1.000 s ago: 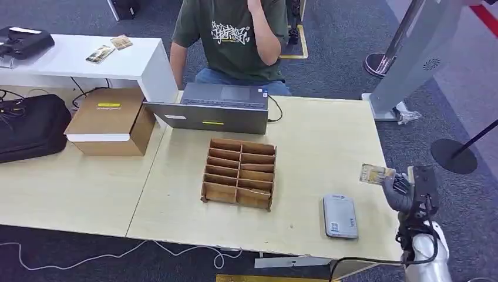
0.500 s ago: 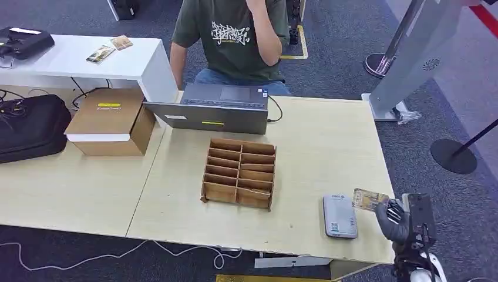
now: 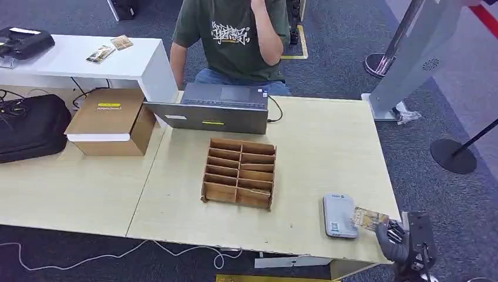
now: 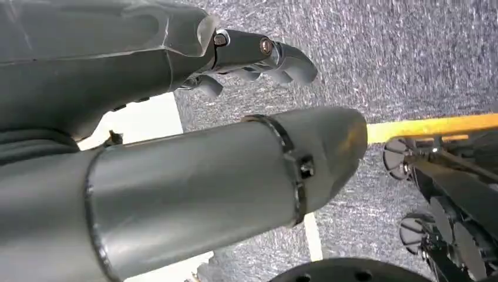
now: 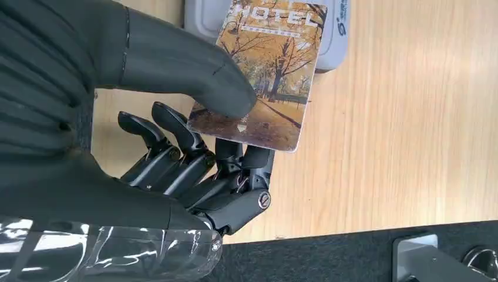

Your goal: Pass the card to the sensor for recognition and then transmit it.

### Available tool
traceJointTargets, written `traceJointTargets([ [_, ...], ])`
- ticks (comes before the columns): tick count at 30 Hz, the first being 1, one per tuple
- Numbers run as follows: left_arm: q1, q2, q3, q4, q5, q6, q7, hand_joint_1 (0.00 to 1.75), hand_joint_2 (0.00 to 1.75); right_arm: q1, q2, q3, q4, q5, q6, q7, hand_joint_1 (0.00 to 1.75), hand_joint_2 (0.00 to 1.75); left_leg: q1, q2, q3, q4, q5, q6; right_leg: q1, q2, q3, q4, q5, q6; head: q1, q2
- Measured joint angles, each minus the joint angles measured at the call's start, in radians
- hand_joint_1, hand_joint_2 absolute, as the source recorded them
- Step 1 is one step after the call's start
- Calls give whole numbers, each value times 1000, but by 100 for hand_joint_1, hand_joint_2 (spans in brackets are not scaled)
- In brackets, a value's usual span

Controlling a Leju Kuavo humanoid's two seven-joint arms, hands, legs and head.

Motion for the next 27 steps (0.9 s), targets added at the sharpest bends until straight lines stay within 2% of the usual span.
traceJointTargets([
  [6,0,5,0,0,3,-6,1,0,0,-22,6,5,24,11,-2,-2,175,175,0,0,0,0,0,0,0,0,0,0,0,0,0,0],
  [11,-1,7,0,0,11,-8,1,0,0,-63,-3,34,74,8,-31,-1,175,175,0,1,1,0,0,0,0,0,1,0,0,0,0,0],
  [18,-1,8,0,0,19,-12,2,0,0,-92,-7,77,117,10,-34,8,175,175,0,0,0,0,0,0,0,0,1,0,0,0,0,0],
  [27,-3,14,0,0,-4,-12,3,0,0,-120,-64,123,183,13,-28,8,175,175,0,0,1,0,0,0,0,0,1,0,0,0,0,0],
])
